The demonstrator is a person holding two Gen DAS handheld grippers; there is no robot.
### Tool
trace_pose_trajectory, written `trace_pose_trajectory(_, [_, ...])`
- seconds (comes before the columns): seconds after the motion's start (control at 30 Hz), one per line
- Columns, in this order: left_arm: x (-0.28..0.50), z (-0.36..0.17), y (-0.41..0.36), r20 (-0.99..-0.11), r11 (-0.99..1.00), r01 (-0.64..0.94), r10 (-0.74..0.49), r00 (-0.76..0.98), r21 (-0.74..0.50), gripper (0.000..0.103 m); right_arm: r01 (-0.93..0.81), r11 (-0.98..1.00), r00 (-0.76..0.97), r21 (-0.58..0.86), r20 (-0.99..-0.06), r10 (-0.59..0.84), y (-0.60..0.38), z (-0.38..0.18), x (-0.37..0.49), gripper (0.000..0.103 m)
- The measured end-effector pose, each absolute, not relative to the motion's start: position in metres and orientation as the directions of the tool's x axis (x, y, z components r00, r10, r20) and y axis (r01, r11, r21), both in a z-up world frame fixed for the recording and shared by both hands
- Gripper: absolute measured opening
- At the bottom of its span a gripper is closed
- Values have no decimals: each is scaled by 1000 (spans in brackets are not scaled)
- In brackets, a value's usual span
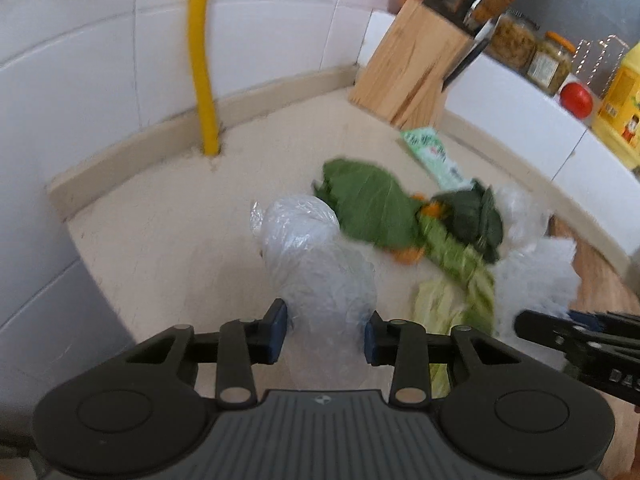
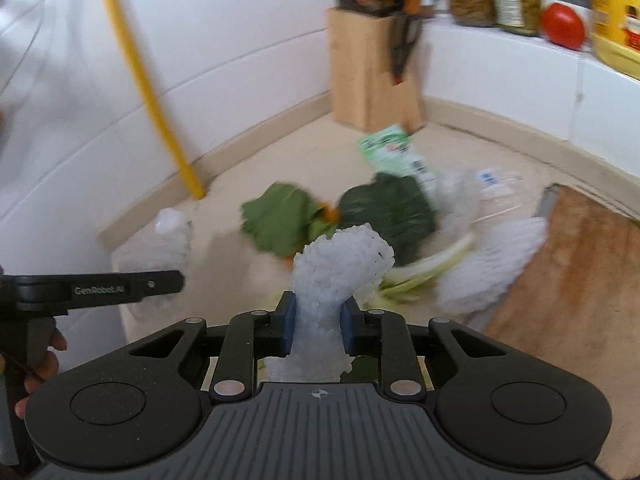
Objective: Collect trash
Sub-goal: 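Lift the plastic bag with the left tool while the right tool lifts the foam net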
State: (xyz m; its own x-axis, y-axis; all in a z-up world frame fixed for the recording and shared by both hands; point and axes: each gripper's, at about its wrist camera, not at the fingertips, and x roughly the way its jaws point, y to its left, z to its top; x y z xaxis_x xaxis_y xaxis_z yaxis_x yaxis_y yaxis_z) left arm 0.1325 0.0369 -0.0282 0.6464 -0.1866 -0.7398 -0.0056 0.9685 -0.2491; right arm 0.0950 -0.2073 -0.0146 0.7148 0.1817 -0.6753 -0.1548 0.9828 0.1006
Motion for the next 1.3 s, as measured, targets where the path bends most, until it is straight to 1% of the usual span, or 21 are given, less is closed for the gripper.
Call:
trace_pose_trajectory(0.1, [127,-41,39,-764,973,-12,-174,621,-231,33,-169,982,683,81,-709,176,-194,-30,102,29])
trace_pose_trajectory(0.2, [124,-48,40,-778,977,-17,-159,608,-213,40,-184,981,654,64,-737,171,-186,-42,105,33])
trace_pose_trajectory(0.23, [124,-50,40,-780,977,-12,-161,605,-212,44,-183,981,653,58,-739,165,-184,-44,105,36])
trace_pose_trajectory(0.27, [123,-51,40,-781,978,-11,-160,604,-209,47,-187,981,648,49,-745,161,-182,-45,104,42])
trace_pose_trajectory(0.3, [122,-52,40,-780,979,-14,-154,606,-204,51,-197,980,645,35,-749,156,-180,-46,105,44])
trace_pose_trajectory(0.33, [122,-52,40,-778,980,-14,-149,610,-199,56,-197,980,646,25,-749,149,-179,-46,106,53])
trace_pose_trajectory(0.37, [122,-52,40,-775,981,-14,-144,615,-194,57,-197,980,646,16,-750,142,-178,-45,105,64])
trace_pose_trajectory(0.43, [123,-52,39,-768,984,-17,-127,628,-177,62,-213,977,647,-4,-750,137,-174,-46,105,65])
trace_pose_trajectory(0.53, [124,-52,36,-758,989,-12,-107,643,-150,66,-220,975,640,-13,-757,134,-172,-48,107,68])
trace_pose_trajectory(0.6, [127,-53,34,-756,991,-7,-99,647,-135,66,-225,974,635,-7,-760,141,-172,-49,108,69])
trace_pose_trajectory(0.67, [129,-56,32,-755,993,-13,-81,651,-118,66,-226,974,635,-4,-758,144,-171,-51,109,66])
trace_pose_trajectory(0.7, [129,-56,31,-755,994,-12,-73,651,-107,62,-224,974,631,-2,-763,144,-171,-52,111,63])
trace_pose_trajectory(0.73, [129,-57,30,-757,995,-7,-70,650,-98,60,-224,975,619,9,-771,149,-171,-54,113,55])
trace_pose_trajectory(0.77, [129,-57,29,-759,996,-1,-71,647,-94,59,-221,975,607,23,-779,156,-172,-56,114,50])
trace_pose_trajectory(0.8, [129,-57,29,-759,996,2,-72,647,-93,56,-216,976,604,27,-782,155,-173,-57,115,50])
trace_pose_trajectory(0.83, [129,-57,29,-758,995,3,-74,648,-95,47,-215,976,605,25,-782,153,-174,-57,114,50])
trace_pose_trajectory(0.9, [129,-57,29,-761,995,6,-79,644,-98,41,-218,976,604,23,-782,154,-173,-57,113,49])
trace_pose_trajectory(0.93, [128,-57,29,-760,995,5,-77,645,-96,40,-220,975,604,24,-782,156,-172,-57,112,44])
trace_pose_trajectory(1.07, [123,-51,31,-748,994,7,-87,658,-109,37,-202,978,614,47,-772,163,-174,-54,110,34])
trace_pose_trajectory(1.17, [118,-44,32,-735,994,13,-88,673,-108,37,-191,980,636,48,-755,161,-175,-47,104,32])
trace_pose_trajectory(1.3, [111,-35,34,-715,994,19,-92,693,-110,37,-171,984,675,42,-723,148,-177,-34,97,32])
